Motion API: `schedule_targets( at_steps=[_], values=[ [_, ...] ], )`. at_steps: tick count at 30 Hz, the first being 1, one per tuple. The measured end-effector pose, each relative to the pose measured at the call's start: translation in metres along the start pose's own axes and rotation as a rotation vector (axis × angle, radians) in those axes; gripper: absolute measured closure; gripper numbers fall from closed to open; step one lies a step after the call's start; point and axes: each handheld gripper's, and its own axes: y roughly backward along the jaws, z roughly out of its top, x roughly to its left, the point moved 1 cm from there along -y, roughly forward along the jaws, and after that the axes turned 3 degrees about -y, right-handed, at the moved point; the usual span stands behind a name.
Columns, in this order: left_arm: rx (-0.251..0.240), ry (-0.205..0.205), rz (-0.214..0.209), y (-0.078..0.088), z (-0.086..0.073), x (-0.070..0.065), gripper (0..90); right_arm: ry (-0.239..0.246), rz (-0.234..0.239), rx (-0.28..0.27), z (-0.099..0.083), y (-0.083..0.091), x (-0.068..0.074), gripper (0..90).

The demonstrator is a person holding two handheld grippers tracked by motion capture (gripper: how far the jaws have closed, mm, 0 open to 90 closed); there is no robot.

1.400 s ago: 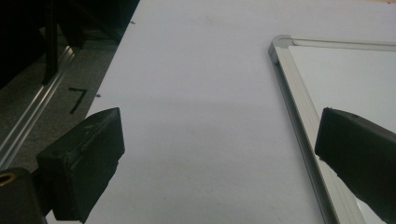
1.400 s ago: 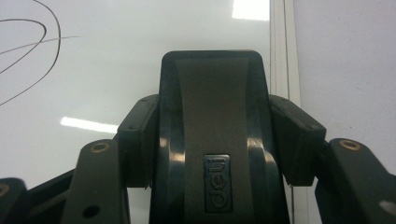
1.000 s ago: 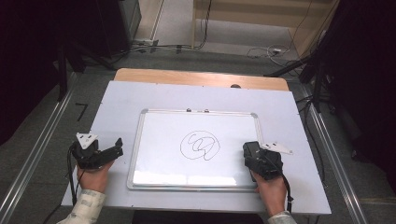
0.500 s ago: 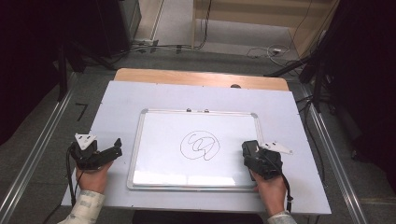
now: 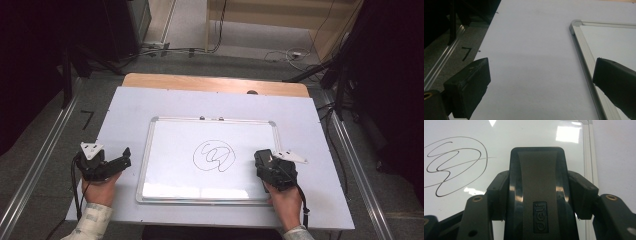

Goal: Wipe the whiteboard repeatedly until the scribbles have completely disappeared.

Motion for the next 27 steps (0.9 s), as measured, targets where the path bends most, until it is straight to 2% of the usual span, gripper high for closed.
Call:
schedule_targets(
  at_steps=[7,15,27],
  values=[
    [0.001,0.004,0.001,0.000,0.000,0.001,1.9,0.009,0.013,0.007,0.005,-0.009,0.008,38.5],
    [0.002,-0.004,-0.003,-0.001,0.000,-0.001,1.9,0.034,0.025,0.015,0.012,-0.023,0.023,38.5],
    [0.003,-0.005,-0.005,-0.001,0.000,-0.001,1.9,0.068,0.010,0.014,0.025,-0.045,0.039,38.6]
  ],
)
